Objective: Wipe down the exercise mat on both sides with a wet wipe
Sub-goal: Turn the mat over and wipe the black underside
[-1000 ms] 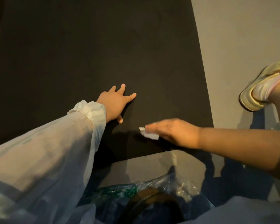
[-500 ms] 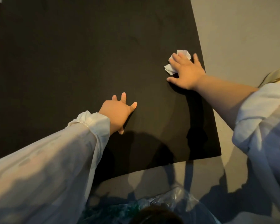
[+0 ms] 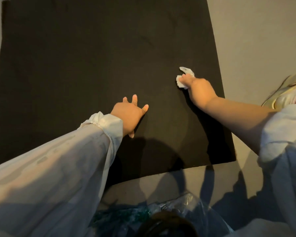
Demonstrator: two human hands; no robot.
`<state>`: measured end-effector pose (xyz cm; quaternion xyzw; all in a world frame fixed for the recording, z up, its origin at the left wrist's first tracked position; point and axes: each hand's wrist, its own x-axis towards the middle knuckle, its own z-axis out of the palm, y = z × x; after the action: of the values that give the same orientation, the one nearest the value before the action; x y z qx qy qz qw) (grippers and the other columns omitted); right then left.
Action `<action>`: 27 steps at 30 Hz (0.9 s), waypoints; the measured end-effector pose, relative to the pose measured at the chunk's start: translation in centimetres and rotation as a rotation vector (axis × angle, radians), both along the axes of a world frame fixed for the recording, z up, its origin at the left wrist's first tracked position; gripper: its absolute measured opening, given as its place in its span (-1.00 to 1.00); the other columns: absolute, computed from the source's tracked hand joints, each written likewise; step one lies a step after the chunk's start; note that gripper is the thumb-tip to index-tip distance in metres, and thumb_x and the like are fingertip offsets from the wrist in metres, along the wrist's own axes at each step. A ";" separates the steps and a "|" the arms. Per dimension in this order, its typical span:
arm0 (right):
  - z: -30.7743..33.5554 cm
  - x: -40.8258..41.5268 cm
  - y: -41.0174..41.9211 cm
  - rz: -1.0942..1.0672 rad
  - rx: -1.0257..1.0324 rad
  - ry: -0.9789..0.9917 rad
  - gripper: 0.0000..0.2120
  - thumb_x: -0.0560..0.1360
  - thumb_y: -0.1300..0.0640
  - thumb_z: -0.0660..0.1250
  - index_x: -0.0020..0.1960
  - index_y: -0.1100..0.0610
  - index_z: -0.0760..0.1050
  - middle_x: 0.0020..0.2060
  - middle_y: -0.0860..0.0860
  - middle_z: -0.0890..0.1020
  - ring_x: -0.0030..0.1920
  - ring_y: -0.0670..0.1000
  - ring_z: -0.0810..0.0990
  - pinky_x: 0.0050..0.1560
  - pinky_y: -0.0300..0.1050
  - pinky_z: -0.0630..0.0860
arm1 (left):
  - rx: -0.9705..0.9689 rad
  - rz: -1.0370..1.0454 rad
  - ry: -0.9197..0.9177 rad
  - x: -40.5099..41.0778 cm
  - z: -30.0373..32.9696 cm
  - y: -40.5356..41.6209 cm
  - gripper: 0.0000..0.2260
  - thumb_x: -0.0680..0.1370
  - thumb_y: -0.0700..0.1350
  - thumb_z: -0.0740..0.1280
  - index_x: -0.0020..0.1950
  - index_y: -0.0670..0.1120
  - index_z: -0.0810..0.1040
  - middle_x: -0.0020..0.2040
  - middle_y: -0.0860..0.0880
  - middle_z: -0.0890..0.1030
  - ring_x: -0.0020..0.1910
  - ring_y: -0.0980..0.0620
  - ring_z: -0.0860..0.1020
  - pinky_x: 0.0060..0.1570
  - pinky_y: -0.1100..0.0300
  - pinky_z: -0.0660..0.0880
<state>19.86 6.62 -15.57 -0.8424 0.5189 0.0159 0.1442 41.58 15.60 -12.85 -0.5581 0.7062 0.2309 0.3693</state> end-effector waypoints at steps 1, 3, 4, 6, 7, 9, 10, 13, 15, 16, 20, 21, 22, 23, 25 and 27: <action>-0.1 -0.2 0.8 0.003 0.085 -0.056 -0.58 0.54 0.31 0.13 0.07 -0.26 0.28 0.38 0.05 0.40 0.38 0.17 0.36 0.26 -0.10 0.28 | -0.015 -0.006 0.002 0.0 0.0 0.1 0.04 0.36 -0.07 0.52 0.53 0.08 -0.22 0.51 -0.25 -0.23 0.47 -0.36 -0.05 0.32 -0.18 0.31; 0.0 -0.6 3.0 0.175 0.097 -0.075 -0.76 0.50 0.08 0.18 -0.10 -0.30 0.40 0.21 -0.09 0.51 0.30 0.05 0.45 0.36 -0.01 0.27 | -0.031 -0.007 0.006 0.0 0.3 0.3 0.03 0.37 -0.08 0.52 0.53 0.08 -0.21 0.52 -0.24 -0.22 0.47 -0.36 -0.04 0.31 -0.17 0.32; 0.0 -1.0 3.9 0.216 0.051 -0.067 -0.85 0.48 -0.07 0.20 -0.04 -0.25 0.52 0.16 -0.16 0.53 0.20 -0.09 0.51 0.38 -0.01 0.28 | -0.027 0.000 0.007 0.0 0.4 0.4 0.02 0.37 -0.09 0.51 0.53 0.08 -0.21 0.52 -0.24 -0.23 0.48 -0.35 -0.05 0.32 -0.18 0.31; -0.1 -1.9 6.6 0.213 0.071 -0.073 -0.58 0.43 -0.31 0.26 0.22 -0.19 0.51 0.10 -0.22 0.59 0.01 -0.24 0.58 0.21 -0.16 0.40 | -0.015 0.017 0.005 -0.1 0.8 0.5 0.01 0.39 -0.10 0.50 0.53 0.08 -0.22 0.52 -0.23 -0.23 0.48 -0.35 -0.06 0.32 -0.18 0.31; -0.3 -2.6 8.0 0.226 0.099 -0.050 -0.49 0.41 -0.35 0.27 0.28 -0.15 0.48 0.03 -0.18 0.64 -0.05 -0.21 0.62 0.14 -0.20 0.43 | -0.018 0.019 0.001 -0.2 1.0 0.6 0.00 0.40 -0.10 0.49 0.53 0.08 -0.22 0.52 -0.23 -0.23 0.48 -0.34 -0.06 0.32 -0.18 0.31; -0.4 -3.5 10.4 0.416 0.136 -0.036 -0.47 0.46 -0.31 0.25 0.34 -0.10 0.44 0.07 -0.07 0.65 0.04 -0.18 0.61 0.20 -0.18 0.43 | -0.036 0.019 -0.010 -0.4 1.3 0.9 -0.01 0.41 -0.12 0.48 0.54 0.07 -0.21 0.52 -0.24 -0.21 0.48 -0.33 -0.04 0.33 -0.16 0.31; -0.1 -4.0 11.6 0.524 0.176 -0.053 -0.51 0.51 -0.19 0.26 0.39 -0.05 0.39 0.22 -0.03 0.58 0.20 -0.16 0.52 0.33 -0.15 0.35 | -0.044 0.017 -0.018 -0.5 1.5 1.1 -0.02 0.42 -0.12 0.48 0.54 0.06 -0.21 0.52 -0.24 -0.21 0.48 -0.32 -0.03 0.33 -0.15 0.31; -0.1 -5.6 14.4 0.662 0.315 -0.045 -0.46 0.55 0.29 0.23 0.47 0.02 0.21 0.46 -0.01 0.24 0.41 -0.16 0.16 0.45 -0.27 0.03 | -0.052 0.004 -0.036 -0.9 2.1 1.5 -0.05 0.43 -0.15 0.46 0.55 0.02 -0.19 0.52 -0.25 -0.15 0.48 -0.30 0.02 0.33 -0.11 0.31; 0.3 -6.2 16.0 0.752 0.430 0.037 -0.49 0.58 0.28 0.19 0.48 0.01 0.21 0.47 -0.03 0.24 0.45 -0.14 0.14 0.48 -0.19 0.09 | -0.068 -0.011 -0.044 -1.3 2.6 1.7 -0.11 0.45 -0.10 0.45 0.55 -0.02 -0.11 0.51 -0.26 -0.01 0.45 -0.25 0.15 0.31 -0.05 0.35; 0.8 -6.2 16.4 0.788 0.488 0.064 -0.52 0.58 0.26 0.19 0.47 0.01 0.25 0.47 -0.04 0.26 0.47 -0.15 0.12 0.48 -0.14 0.14 | -0.081 -0.008 -0.045 -1.7 2.9 1.8 -0.17 0.45 -0.06 0.45 0.55 -0.04 -0.03 0.48 -0.25 0.08 0.42 -0.22 0.22 0.27 -0.02 0.37; 3.5 -5.5 14.8 0.772 0.416 -0.080 -0.62 0.48 0.28 0.34 0.29 0.11 0.48 0.26 0.07 0.53 0.30 0.03 0.47 0.31 -0.08 0.39 | -0.138 0.015 0.037 -3.8 3.3 1.1 -0.23 0.41 0.13 0.45 0.49 -0.06 0.18 0.49 -0.19 0.16 0.42 -0.24 0.23 0.25 -0.07 0.39; 4.2 -5.2 13.6 0.699 0.351 -0.143 -0.63 0.46 0.30 0.36 0.26 0.14 0.50 0.20 0.10 0.58 0.22 0.07 0.54 0.24 -0.09 0.41 | -0.141 0.034 0.074 -4.4 3.1 1.0 -0.14 0.38 0.14 0.47 0.53 -0.02 0.07 0.52 -0.19 0.04 0.46 -0.28 0.14 0.27 -0.13 0.38; 4.9 -4.7 12.2 0.599 0.279 -0.179 -0.63 0.45 0.31 0.36 0.25 0.16 0.51 0.17 0.12 0.59 0.18 0.10 0.56 0.21 -0.10 0.41 | -0.128 0.061 0.106 -5.0 2.7 1.1 -0.04 0.36 0.12 0.49 0.55 0.02 -0.07 0.54 -0.19 -0.08 0.47 -0.32 0.03 0.28 -0.19 0.35; 5.5 -4.2 10.5 0.495 0.207 -0.199 -0.63 0.46 0.33 0.34 0.26 0.17 0.51 0.17 0.14 0.59 0.18 0.12 0.56 0.21 -0.10 0.39 | -0.103 0.091 0.129 -5.5 2.2 1.2 0.03 0.35 0.09 0.50 0.55 0.05 -0.18 0.53 -0.18 -0.19 0.48 -0.35 -0.06 0.29 -0.24 0.31; 6.3 -3.4 6.7 0.314 0.088 -0.184 -0.63 0.48 0.38 0.27 0.27 0.21 0.50 0.19 0.18 0.57 0.20 0.18 0.54 0.26 -0.04 0.39 | -0.051 0.149 0.147 -6.2 1.0 1.3 0.07 0.35 -0.01 0.52 0.52 0.09 -0.28 0.51 -0.18 -0.31 0.46 -0.38 -0.18 0.31 -0.31 0.21; 6.8 -2.9 2.9 0.190 -0.015 -0.183 -0.64 0.50 0.34 0.17 0.26 0.24 0.50 0.19 0.22 0.56 0.21 0.23 0.52 0.27 0.01 0.38 | -0.020 0.194 0.146 -6.3 0.1 1.0 0.10 0.34 -0.06 0.54 0.51 0.11 -0.30 0.49 -0.16 -0.37 0.45 -0.37 -0.24 0.32 -0.33 0.14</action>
<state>17.00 9.55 -8.82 -0.8867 0.4216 -0.0516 0.1824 35.23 16.62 -12.79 -0.6094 0.6760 0.2985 0.2873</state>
